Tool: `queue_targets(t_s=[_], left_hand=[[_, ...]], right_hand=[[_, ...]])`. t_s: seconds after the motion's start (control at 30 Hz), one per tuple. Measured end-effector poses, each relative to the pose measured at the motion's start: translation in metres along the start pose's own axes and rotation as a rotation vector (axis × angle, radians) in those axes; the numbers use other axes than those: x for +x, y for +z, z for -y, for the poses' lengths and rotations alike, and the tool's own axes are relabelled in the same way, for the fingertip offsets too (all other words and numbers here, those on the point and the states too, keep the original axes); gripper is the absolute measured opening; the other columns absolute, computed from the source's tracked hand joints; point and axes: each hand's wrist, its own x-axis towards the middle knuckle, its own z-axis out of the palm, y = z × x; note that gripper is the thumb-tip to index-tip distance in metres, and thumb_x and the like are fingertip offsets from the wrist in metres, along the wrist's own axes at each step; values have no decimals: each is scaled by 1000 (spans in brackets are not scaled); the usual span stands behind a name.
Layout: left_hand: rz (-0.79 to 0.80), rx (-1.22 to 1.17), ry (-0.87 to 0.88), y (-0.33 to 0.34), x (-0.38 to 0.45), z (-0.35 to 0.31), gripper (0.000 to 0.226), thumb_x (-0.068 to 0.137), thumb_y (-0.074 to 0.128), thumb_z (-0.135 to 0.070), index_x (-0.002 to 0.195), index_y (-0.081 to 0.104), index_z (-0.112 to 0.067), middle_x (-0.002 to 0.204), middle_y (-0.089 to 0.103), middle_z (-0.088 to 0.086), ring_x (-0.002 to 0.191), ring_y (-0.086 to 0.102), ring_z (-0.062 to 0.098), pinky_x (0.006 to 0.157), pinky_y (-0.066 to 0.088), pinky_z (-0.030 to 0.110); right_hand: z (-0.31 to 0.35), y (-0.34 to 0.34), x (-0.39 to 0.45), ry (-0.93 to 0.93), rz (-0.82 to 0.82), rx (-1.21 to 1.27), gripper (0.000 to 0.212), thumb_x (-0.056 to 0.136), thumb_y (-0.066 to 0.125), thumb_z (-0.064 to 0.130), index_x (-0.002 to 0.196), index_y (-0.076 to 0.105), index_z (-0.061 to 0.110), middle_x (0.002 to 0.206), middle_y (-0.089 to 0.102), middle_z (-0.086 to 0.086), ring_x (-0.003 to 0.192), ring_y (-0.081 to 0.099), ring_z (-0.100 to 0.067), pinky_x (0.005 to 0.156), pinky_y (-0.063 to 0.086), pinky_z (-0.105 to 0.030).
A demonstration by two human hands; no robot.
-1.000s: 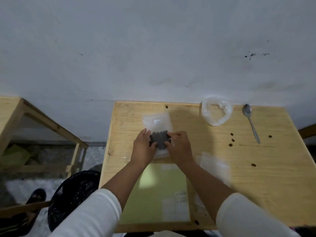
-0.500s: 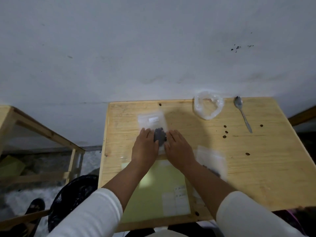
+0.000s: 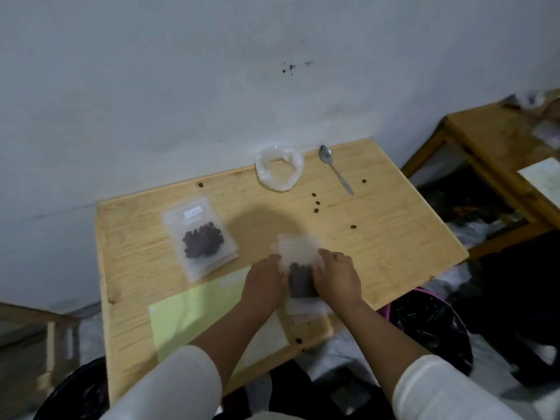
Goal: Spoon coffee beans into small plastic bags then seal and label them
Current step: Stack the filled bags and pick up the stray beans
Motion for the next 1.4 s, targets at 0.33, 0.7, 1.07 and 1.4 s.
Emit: queue_targets(t_s=[0.33, 0.7, 1.07, 1.4], left_hand=[[-94, -261, -49, -5, -5, -10, 36, 91, 55, -21, 126, 55, -15, 115, 65, 8, 99, 61, 20, 86, 45, 24], [-284, -716, -106, -59, -19, 22, 32, 87, 60, -15, 112, 59, -36, 110, 61, -8, 102, 55, 10, 81, 46, 21], [-478, -906, -285, -62, -53, 67, 31, 86, 61, -10, 111, 64, -28, 105, 63, -11, 96, 59, 9, 85, 49, 28], [-458, -928, -278, -65, -70, 76, 38, 83, 61, -13, 109, 60, -41, 122, 60, -5, 115, 54, 19, 97, 47, 45]], right_hand=[[2, -1, -2, 43, -157, 370, 40, 87, 62, 20, 126, 55, 16, 110, 53, -11, 91, 55, -22, 81, 45, -30], [56, -11, 0, -158, 63, 817, 40, 80, 70, 14, 117, 58, 23, 89, 60, 5, 84, 60, -12, 75, 49, -18], [52, 20, -32, -281, 295, 230, 25, 82, 69, 16, 105, 65, 7, 102, 68, -8, 93, 61, -16, 67, 35, -10], [53, 32, -37, -293, 248, 226, 12, 84, 63, 9, 95, 66, 10, 93, 68, -5, 81, 58, -13, 63, 40, -11]])
